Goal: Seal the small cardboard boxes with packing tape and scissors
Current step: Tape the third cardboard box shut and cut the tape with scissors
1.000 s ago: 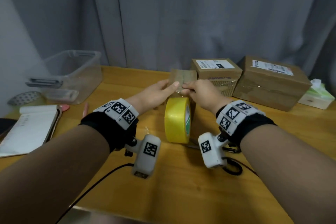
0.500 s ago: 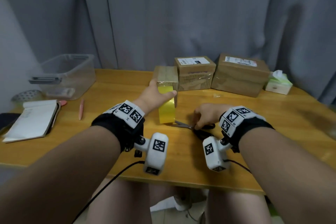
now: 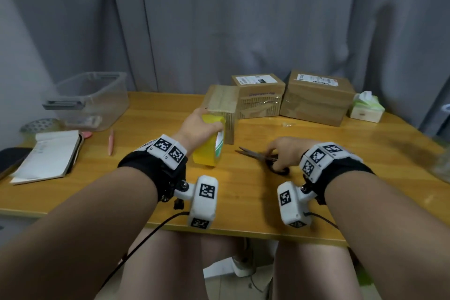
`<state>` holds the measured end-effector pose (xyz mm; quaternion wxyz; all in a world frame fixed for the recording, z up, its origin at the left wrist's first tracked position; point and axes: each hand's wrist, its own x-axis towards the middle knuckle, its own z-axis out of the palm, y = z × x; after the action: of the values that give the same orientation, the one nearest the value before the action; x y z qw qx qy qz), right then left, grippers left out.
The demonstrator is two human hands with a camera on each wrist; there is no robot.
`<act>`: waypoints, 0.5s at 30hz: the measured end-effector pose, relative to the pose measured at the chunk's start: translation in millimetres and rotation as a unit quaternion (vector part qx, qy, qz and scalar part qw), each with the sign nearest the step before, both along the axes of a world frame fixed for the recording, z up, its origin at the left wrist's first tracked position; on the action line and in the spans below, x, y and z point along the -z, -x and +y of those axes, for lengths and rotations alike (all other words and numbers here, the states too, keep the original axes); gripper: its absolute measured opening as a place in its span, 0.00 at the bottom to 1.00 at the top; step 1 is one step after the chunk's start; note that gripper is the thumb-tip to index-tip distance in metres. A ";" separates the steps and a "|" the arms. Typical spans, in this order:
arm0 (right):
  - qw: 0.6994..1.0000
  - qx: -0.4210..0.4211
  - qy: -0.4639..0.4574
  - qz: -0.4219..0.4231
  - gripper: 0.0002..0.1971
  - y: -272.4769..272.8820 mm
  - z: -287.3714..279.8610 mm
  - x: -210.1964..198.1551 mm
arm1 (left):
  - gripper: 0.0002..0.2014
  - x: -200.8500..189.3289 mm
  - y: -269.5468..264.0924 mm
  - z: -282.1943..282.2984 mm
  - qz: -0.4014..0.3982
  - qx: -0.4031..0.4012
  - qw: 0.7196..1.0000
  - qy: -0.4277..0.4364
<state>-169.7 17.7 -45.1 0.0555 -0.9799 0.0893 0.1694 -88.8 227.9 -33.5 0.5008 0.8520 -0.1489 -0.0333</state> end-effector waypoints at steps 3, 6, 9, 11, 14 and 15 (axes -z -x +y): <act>0.997 0.024 -0.030 -0.072 0.15 5.3 -14.4 -23.2 | 0.23 -4.8 -4.8 18.6 -0.019 -0.006 0.999 -0.044; 0.981 0.050 -0.100 -0.155 0.14 5.4 -16.9 -41.0 | 0.19 -9.0 -10.1 35.6 -0.024 -0.011 0.996 -0.080; 0.950 0.049 -0.146 -0.270 0.17 0.8 -4.1 -50.8 | 0.18 -12.1 -13.1 44.3 -0.021 0.011 0.997 -0.074; 0.916 0.041 -0.220 -0.332 0.20 -4.6 11.6 -55.2 | 0.18 -13.6 -13.5 43.8 -0.023 0.047 0.997 -0.064; 0.888 0.014 -0.237 -0.393 0.18 -20.6 34.2 -59.7 | 0.18 -12.7 -17.9 38.3 -0.029 0.081 0.996 -0.028; 0.890 0.010 -0.225 -0.396 0.19 -26.6 39.4 -60.5 | 0.18 -12.1 -20.4 35.5 -0.028 0.093 0.995 -0.017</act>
<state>-143.1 57.2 15.4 0.3069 -0.9259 0.0293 -0.2182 -68.4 263.4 -21.4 0.4767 0.8433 -0.2411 -0.0588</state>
